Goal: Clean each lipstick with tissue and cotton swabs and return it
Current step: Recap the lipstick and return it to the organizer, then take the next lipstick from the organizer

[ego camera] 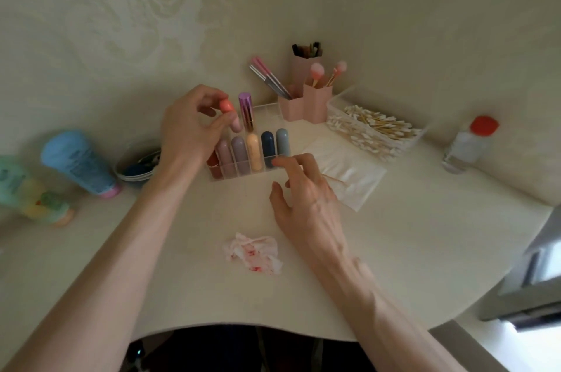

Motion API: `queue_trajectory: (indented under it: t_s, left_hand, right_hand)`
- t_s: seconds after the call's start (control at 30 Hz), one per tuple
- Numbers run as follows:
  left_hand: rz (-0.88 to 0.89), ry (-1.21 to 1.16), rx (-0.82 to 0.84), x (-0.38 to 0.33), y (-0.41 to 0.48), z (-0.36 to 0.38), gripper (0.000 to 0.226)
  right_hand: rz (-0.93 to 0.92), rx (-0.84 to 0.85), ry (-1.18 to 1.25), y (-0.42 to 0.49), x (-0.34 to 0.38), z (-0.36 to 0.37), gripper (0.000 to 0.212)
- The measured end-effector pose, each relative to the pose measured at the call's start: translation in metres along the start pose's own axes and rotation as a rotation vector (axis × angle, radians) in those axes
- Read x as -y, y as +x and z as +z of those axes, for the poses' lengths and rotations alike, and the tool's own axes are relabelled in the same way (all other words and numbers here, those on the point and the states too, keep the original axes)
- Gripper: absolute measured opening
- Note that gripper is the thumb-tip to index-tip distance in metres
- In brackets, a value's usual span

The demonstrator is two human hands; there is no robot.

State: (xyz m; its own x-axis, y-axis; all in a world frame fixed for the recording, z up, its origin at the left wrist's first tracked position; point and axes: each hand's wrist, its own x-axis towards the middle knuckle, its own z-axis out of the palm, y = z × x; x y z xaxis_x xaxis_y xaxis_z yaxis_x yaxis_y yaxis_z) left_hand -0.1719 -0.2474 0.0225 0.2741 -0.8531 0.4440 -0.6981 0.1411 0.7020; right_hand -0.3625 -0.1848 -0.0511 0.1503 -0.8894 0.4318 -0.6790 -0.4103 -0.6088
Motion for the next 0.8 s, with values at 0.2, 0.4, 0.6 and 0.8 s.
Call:
queue_trajectory:
  t_s: [0.2,0.4,0.6,0.8]
  left_hand:
    - [-0.016,0.119,0.144,0.006,0.009,0.002,0.027]
    - [-0.037,0.136,0.21,0.007,0.015,0.001,0.026]
    - [-0.054,0.202,0.337,0.003,0.026,-0.005,0.025]
    - [-0.003,0.243,0.389,-0.007,0.03,-0.006,0.033]
  right_hand:
    - [-0.001,-0.018,0.0,0.0,-0.001,0.001,0.043]
    - [-0.013,-0.015,-0.001,-0.001,-0.001,0.002,0.046]
    - [-0.006,-0.005,-0.009,-0.001,0.0,0.001,0.046]
    - [0.001,0.014,-0.023,-0.001,0.001,0.001,0.046]
